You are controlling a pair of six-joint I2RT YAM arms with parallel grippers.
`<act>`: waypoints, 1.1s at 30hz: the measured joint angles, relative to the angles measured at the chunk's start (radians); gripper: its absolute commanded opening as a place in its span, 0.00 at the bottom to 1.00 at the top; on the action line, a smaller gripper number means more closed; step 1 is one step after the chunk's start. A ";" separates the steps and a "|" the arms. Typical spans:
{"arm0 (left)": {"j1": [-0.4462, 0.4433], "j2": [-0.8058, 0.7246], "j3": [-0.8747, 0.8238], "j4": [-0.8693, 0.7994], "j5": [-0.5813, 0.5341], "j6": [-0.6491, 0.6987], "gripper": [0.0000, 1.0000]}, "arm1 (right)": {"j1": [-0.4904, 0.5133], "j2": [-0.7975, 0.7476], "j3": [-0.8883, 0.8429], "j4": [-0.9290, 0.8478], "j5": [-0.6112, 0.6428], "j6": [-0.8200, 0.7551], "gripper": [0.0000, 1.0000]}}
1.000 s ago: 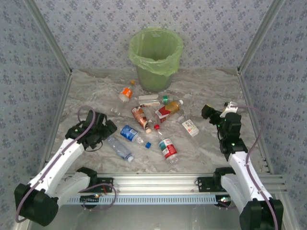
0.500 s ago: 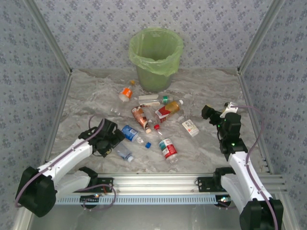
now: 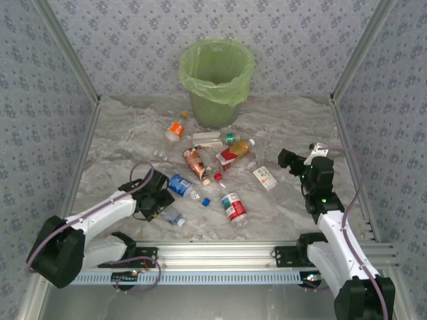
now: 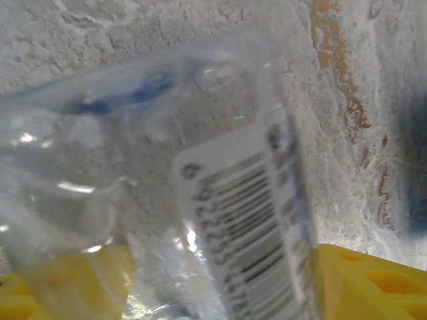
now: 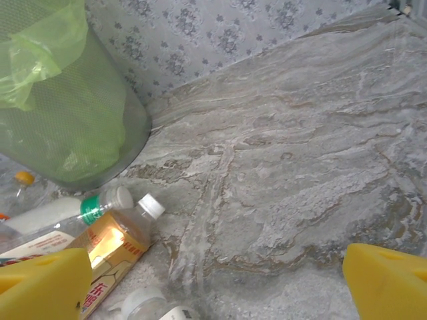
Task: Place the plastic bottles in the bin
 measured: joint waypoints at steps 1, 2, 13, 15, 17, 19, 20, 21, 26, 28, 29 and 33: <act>0.000 0.009 0.003 -0.003 -0.002 0.009 0.66 | 0.006 0.003 0.003 -0.005 -0.003 -0.003 0.99; 0.000 0.019 0.007 -0.009 -0.002 0.017 0.64 | 0.013 0.005 0.007 -0.010 -0.005 -0.008 0.99; 0.000 0.021 0.014 -0.032 -0.013 0.066 0.52 | 0.108 0.070 0.054 -0.029 -0.032 -0.079 0.99; 0.000 0.001 0.003 -0.021 -0.017 0.076 0.50 | 0.122 0.087 0.061 -0.029 -0.032 -0.089 0.99; 0.000 -0.022 -0.007 0.005 -0.029 0.089 0.49 | 0.129 0.106 0.068 -0.027 -0.032 -0.093 0.99; 0.000 -0.047 -0.013 0.017 -0.043 0.098 0.48 | 0.132 0.124 0.072 -0.024 -0.031 -0.097 0.99; 0.000 -0.065 -0.018 0.023 -0.048 0.103 0.48 | 0.133 0.135 0.074 -0.020 -0.031 -0.097 0.99; 0.000 -0.083 -0.024 0.031 -0.052 0.108 0.47 | 0.134 0.143 0.074 -0.013 -0.029 -0.097 0.99; 0.000 -0.144 -0.045 0.048 -0.066 0.132 0.44 | 0.137 0.174 0.075 0.021 -0.013 -0.096 0.99; 0.000 -0.166 -0.050 0.048 -0.077 0.134 0.43 | 0.138 0.183 0.075 0.034 -0.001 -0.095 0.99; 0.000 -0.182 -0.054 0.048 -0.082 0.134 0.42 | 0.139 0.186 0.075 0.042 0.004 -0.094 0.99; 0.000 -0.255 -0.057 0.045 -0.099 0.150 0.39 | 0.139 0.187 0.075 0.066 0.023 -0.092 0.99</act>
